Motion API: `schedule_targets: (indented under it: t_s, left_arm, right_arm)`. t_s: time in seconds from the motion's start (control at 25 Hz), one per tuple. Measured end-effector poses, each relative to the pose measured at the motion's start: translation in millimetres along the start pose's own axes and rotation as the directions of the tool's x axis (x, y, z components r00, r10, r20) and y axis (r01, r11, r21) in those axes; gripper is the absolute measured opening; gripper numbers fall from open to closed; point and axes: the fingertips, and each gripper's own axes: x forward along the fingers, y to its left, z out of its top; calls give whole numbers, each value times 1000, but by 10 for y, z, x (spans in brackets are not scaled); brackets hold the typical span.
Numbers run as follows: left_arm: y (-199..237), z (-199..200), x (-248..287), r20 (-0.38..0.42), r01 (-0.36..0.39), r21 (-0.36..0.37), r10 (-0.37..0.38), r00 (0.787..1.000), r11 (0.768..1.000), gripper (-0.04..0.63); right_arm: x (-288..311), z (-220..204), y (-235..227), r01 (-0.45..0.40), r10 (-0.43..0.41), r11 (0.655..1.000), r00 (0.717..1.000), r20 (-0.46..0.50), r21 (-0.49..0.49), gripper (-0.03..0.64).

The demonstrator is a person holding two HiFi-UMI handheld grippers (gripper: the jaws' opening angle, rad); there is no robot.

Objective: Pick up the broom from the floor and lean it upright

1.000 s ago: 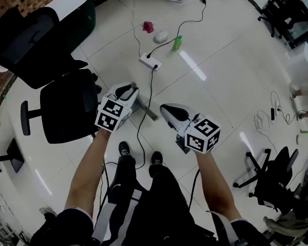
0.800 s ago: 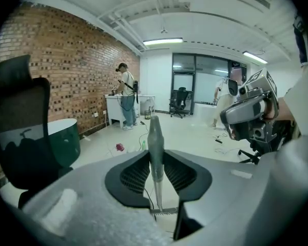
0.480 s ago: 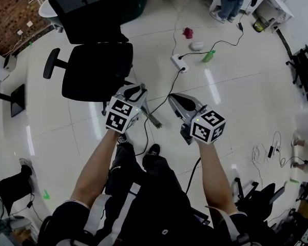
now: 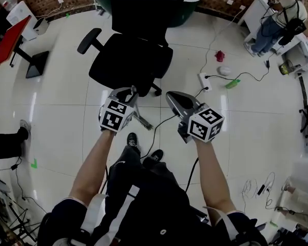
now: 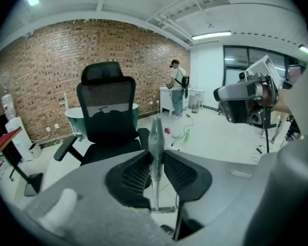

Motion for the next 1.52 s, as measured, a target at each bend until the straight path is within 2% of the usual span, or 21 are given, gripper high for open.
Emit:
schedule_targets:
  t_s: [0.28, 0.4, 0.56, 0.8, 1.2, 1.32, 1.44, 1.52]
  left_arm:
    - [602, -378, -460, -40, -167, -95, 164, 986, 981, 91]
    - [844, -502, -534, -50, -227, -117, 222, 974, 967, 91]
    - [1127, -711, -431, -84, -273, -150, 263, 961, 950, 91]
    - [1426, -949, -84, -124, -282, -208, 261, 957, 937, 92]
    - [1962, -567, 808, -85, -284, -247, 272, 959, 926, 94]
    - [2108, -440, 1031, -68, -302, -239, 295, 953, 923, 94]
    - [2270, -426, 1165, -50, -333, -249, 331, 942, 909, 95]
    - [2305, -427, 1221, -39, -333, -245, 333, 942, 911, 97]
  right_arm:
    - [645, -69, 397, -162, 161, 987, 985, -54, -14, 3]
    - [842, -91, 500, -194, 193, 981, 979, -72, -9, 3]
    - [1066, -131, 557, -203, 202, 979, 974, -100, 0, 3]
    - [1173, -134, 347, -150, 151, 988, 981, -119, 23, 3]
    - [1338, -96, -217, -25, 34, 997, 990, -138, 68, 3]
    - [1391, -58, -378, 2, 8, 997, 990, -140, 74, 3]
    - [1490, -46, -490, 16, -5, 997, 989, -145, 77, 3]
    - [1540, -45, -536, 20, -8, 997, 989, -150, 80, 3]
